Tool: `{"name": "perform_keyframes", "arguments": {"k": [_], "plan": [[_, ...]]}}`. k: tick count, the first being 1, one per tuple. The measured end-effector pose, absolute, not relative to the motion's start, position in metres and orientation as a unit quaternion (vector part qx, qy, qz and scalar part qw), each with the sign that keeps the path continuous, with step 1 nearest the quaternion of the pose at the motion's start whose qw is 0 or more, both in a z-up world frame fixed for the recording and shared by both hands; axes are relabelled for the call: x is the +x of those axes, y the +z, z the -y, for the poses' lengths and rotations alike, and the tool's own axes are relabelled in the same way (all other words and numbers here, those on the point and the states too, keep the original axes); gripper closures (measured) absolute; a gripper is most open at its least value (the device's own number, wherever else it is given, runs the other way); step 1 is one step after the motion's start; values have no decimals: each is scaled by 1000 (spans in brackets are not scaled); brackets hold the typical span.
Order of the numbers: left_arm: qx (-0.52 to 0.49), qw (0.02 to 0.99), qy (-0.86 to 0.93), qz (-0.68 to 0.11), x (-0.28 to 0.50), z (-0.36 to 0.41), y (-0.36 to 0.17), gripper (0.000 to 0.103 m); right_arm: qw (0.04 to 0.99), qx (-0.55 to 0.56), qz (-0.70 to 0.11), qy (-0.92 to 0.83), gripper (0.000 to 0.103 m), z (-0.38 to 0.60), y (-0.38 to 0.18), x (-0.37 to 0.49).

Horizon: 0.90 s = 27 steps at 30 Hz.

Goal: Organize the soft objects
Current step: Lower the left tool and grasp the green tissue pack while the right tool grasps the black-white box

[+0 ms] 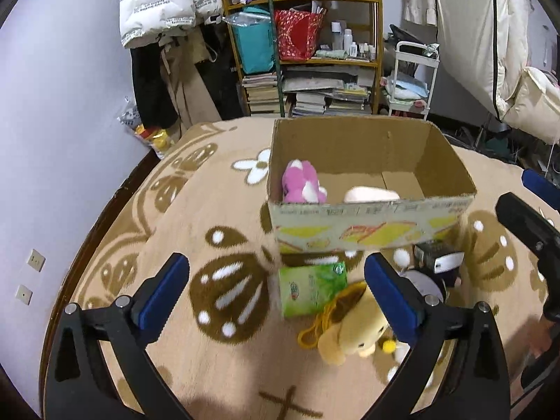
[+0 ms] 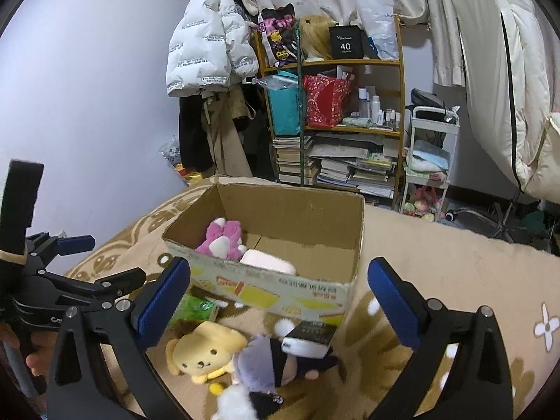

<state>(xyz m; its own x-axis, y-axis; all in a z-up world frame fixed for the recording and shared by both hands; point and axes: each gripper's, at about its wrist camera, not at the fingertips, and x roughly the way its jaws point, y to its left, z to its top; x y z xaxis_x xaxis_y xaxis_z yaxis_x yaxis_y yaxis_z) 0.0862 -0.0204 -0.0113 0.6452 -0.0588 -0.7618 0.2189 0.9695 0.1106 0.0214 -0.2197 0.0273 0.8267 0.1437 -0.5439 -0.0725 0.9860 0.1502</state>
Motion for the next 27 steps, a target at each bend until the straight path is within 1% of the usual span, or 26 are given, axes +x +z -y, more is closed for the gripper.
{"name": "perform_keyframes", "arguments": {"k": [16,27], "plan": [[72,893,-74,-439,109,16,-38,4,933,80,-349,46,0,225,-11,37],[49,874,-65,-479,135,18,-65,4,916,99,-386,35,0,234,-40,58]]}}
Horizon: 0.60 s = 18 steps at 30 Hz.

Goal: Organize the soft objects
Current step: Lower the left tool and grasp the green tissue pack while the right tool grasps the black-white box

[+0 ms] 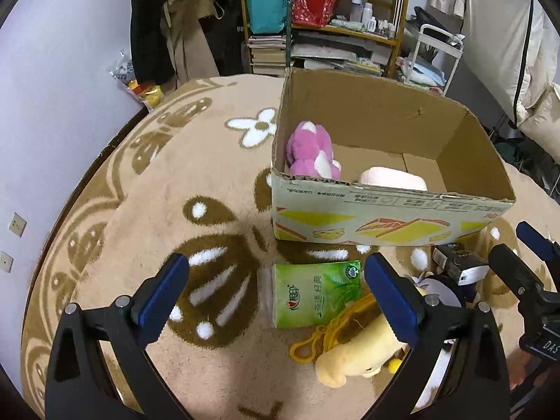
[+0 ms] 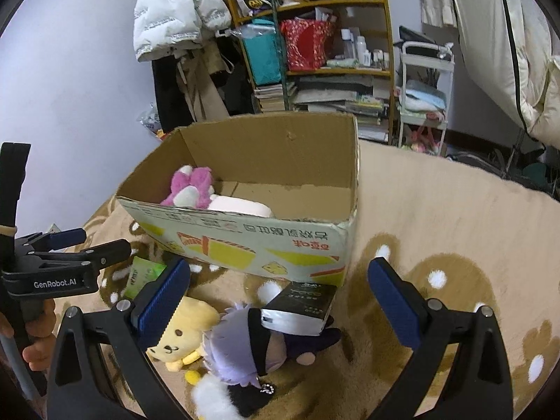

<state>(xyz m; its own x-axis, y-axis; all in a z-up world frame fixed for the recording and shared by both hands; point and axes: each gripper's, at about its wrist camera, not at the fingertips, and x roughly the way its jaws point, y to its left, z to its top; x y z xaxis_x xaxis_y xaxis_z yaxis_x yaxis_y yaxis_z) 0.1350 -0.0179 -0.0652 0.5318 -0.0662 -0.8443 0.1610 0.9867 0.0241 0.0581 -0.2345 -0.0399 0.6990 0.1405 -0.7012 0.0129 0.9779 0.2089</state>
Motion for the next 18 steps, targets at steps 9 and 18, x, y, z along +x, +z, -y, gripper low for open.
{"name": "perform_keyframes", "arguments": {"k": [9,18], "plan": [[71,859,-64,-503,145,33,-88,4,897,109,-429,14,0,243,-65,66],[119,840,-73,-525,153,61,-113,4,882,105,-459,13,0,241,-81,75]]}}
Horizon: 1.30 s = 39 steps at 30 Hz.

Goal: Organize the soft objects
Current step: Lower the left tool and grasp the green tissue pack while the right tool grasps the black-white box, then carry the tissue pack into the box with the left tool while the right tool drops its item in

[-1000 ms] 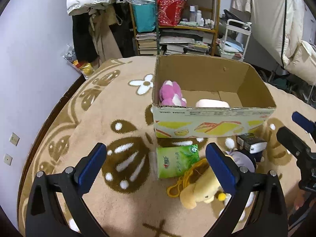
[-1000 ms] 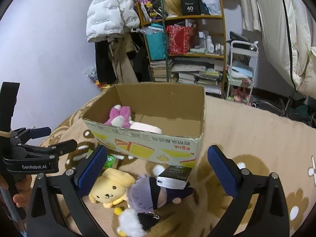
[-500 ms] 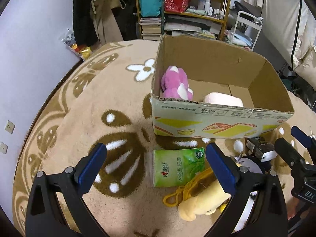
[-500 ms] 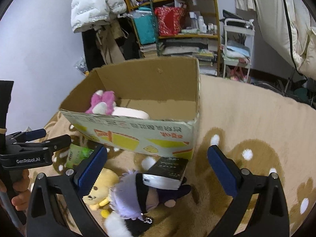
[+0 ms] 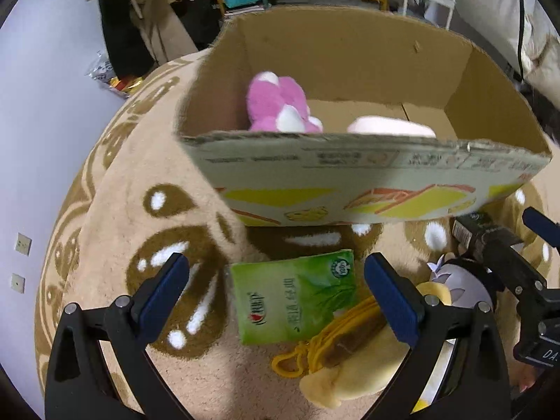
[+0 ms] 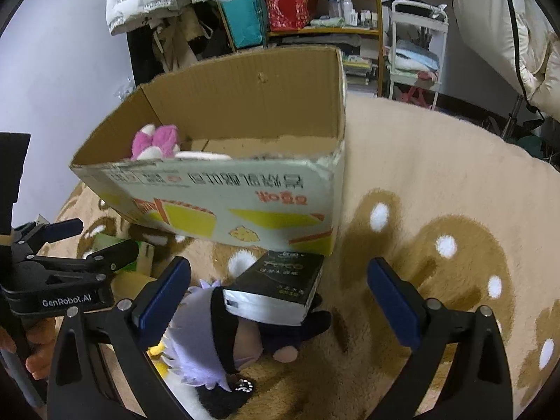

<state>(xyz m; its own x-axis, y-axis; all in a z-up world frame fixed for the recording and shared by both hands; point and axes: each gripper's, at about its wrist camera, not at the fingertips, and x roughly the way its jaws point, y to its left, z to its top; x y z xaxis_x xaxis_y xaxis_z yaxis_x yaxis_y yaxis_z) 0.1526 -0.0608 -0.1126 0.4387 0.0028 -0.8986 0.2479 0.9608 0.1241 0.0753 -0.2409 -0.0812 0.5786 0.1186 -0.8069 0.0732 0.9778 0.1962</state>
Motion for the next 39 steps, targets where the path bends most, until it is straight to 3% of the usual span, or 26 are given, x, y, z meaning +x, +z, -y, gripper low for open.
{"name": "perform_keyframes", "arguments": {"k": [8,15,19,24,39], "plan": [[99,832,-75,-541,161,61,-125,5,869,108,-483,5,6,246,-95,81],[40,809,-90,-580,168,49,-136,28,858,112,-502,8,17,249,-102,86],[32,809,-89,-580,167,48,-136,28,855,115,-505,10,23,248,-101,87],[38,825,-72,-560,161,44,-128,29,851,129,-509,24,42,246,-100,87],[10,878,-51,-476,133,18,-78,29,882,123,-454,35,49,240,-66,65]]}}
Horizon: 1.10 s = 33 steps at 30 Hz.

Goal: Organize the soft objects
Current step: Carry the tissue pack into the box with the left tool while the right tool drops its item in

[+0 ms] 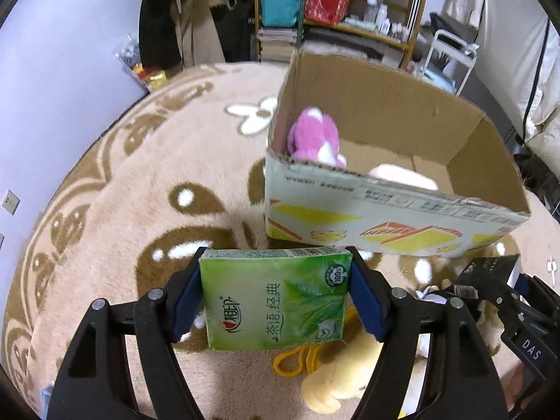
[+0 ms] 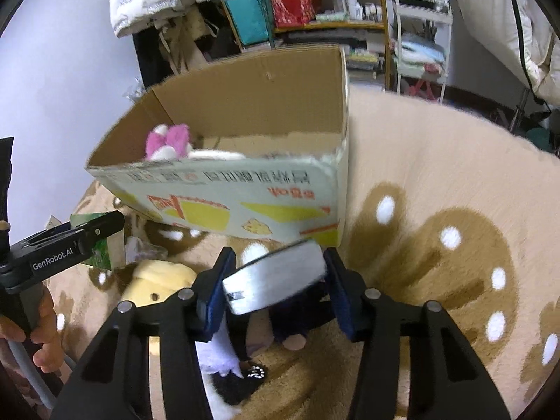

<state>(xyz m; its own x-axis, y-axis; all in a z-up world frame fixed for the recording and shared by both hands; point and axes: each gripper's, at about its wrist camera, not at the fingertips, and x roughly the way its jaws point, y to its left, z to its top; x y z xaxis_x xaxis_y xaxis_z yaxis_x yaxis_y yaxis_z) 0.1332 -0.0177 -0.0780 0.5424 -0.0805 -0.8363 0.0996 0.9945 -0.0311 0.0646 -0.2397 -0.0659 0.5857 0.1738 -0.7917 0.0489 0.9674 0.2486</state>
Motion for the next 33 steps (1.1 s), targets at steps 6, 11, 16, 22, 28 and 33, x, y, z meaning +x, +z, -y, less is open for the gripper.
{"name": "perform_keyframes", "arguments": {"k": [6,11,16,22,28,33], "plan": [[10,902,-54,-428,114,13,-54,29,896,116,-427,47,52,240,-50,52],[9,929,-52,-366,99,7,-30,29,913,113,-389,56,53,238,-29,41],[8,949,-59,-310,93,12,-13,29,932,101,-343,52,55,236,-9,30],[23,963,-67,-260,93,24,1,29,950,105,-292,40,55,242,8,27],[28,970,-87,-225,100,34,15,29,961,102,-255,33,55,245,19,32],[33,972,-94,-211,108,39,22,29,965,101,-238,32,55,247,23,43]]}}
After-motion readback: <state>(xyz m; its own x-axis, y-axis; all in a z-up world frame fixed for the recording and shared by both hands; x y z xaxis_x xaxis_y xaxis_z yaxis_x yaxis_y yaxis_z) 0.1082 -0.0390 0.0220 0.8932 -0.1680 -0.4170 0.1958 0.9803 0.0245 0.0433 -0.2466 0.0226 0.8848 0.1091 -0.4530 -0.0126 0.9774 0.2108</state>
